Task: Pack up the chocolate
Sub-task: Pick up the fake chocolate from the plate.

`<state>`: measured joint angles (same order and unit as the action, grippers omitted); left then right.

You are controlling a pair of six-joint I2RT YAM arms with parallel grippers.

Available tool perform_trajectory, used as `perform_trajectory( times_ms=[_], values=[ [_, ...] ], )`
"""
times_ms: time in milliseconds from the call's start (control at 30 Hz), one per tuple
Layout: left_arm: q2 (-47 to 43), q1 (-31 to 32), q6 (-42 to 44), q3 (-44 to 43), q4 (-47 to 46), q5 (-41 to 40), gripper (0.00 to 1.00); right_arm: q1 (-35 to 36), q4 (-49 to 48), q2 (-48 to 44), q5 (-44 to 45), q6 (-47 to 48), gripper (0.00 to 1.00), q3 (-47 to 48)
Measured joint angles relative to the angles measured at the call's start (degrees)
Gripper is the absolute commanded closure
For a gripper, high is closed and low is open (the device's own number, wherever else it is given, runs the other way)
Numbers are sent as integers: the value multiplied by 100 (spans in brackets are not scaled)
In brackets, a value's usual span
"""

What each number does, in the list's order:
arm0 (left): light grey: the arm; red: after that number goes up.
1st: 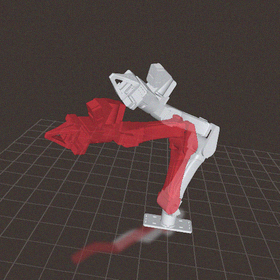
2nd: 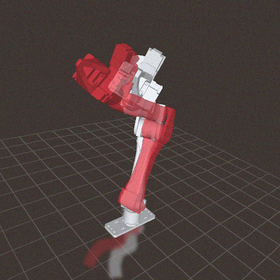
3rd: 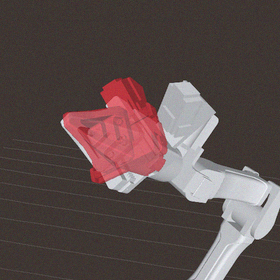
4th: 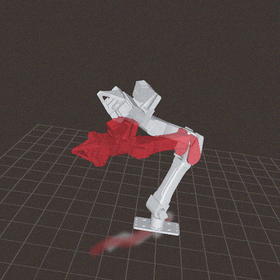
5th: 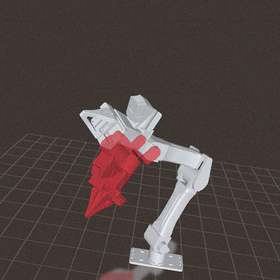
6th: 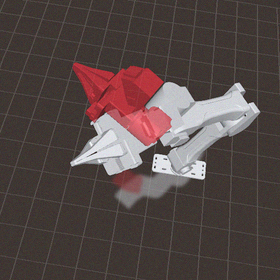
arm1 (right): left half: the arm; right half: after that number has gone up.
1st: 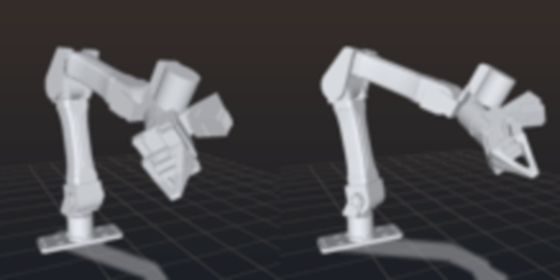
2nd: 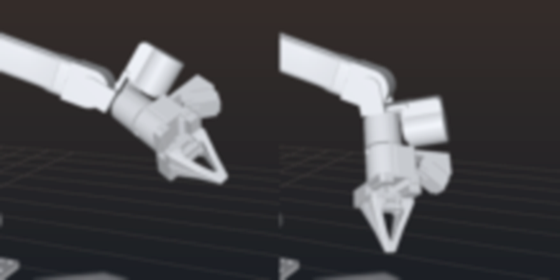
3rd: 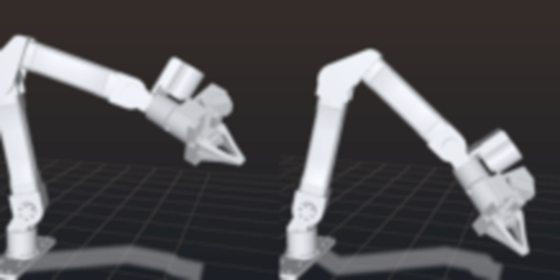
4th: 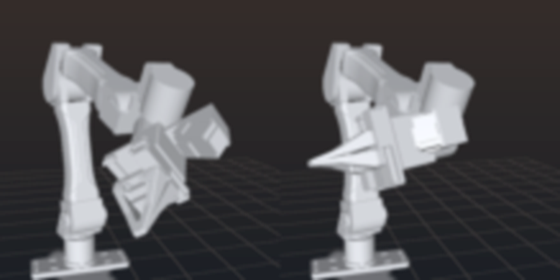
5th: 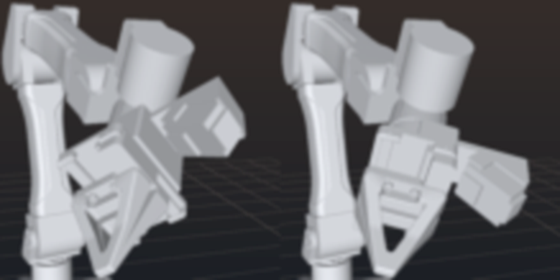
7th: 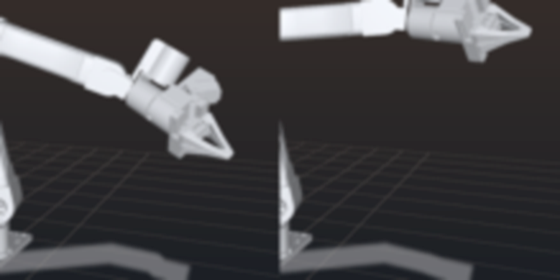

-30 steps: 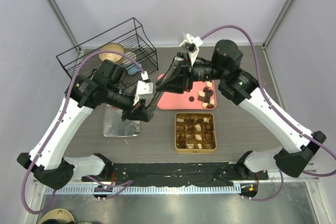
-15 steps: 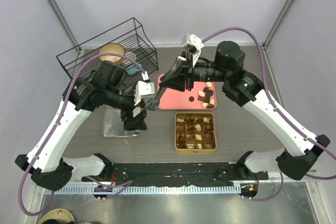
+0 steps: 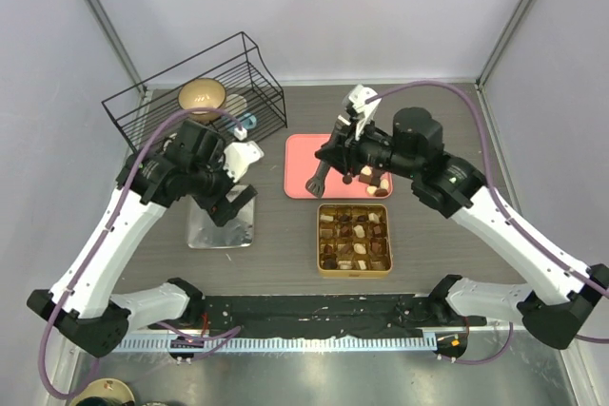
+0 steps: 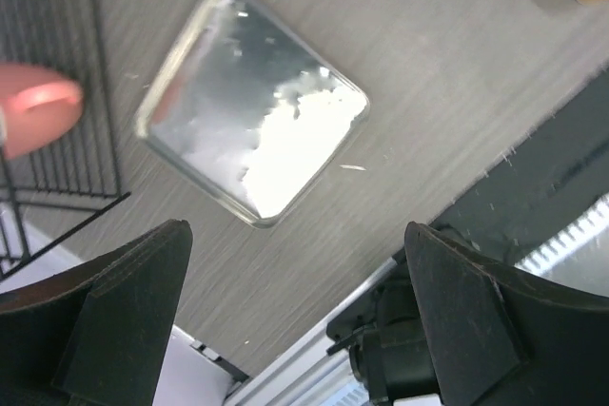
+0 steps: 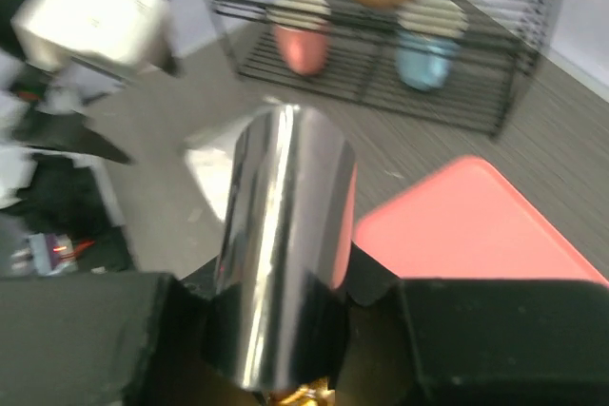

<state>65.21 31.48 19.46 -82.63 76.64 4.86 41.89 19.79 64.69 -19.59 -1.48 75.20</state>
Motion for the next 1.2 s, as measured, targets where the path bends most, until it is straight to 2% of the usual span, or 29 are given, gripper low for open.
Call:
perform_trajectory(
  times_ms=[133, 233, 367, 500, 667, 767, 967, 1200],
  values=[
    [68, -612, -179, -9, -262, -28, 3, -24, -326, 192, 1250, 138, 99, -699],
    [417, -1051, -267, -57, -260, 299, 0, -136, -785, 254, 2011, 177, 99, -1266],
    [1019, -1104, -271, 87, -402, 756, 0, -516, -1587, 374, 2675, 170, 99, -1722],
    [1003, -1104, -304, 417, -704, 846, 0, -1093, -2468, 710, 2861, 61, 99, -1869],
    [809, -1147, -435, 479, -1178, 866, 0, -1443, -3346, 1228, 2894, -59, 99, -2004],
    [713, -1176, -551, 546, -1421, 839, 0, -1502, -3705, 1545, 2863, -90, 92, -2050],
    [835, -1178, -612, 595, -1497, 828, 0, -1513, -3976, 1749, 2850, -127, 87, -2280],
    [879, -1178, -662, 800, -1569, 807, 0, -1539, -4072, 1711, 2962, -177, 86, -2498]
  ],
)
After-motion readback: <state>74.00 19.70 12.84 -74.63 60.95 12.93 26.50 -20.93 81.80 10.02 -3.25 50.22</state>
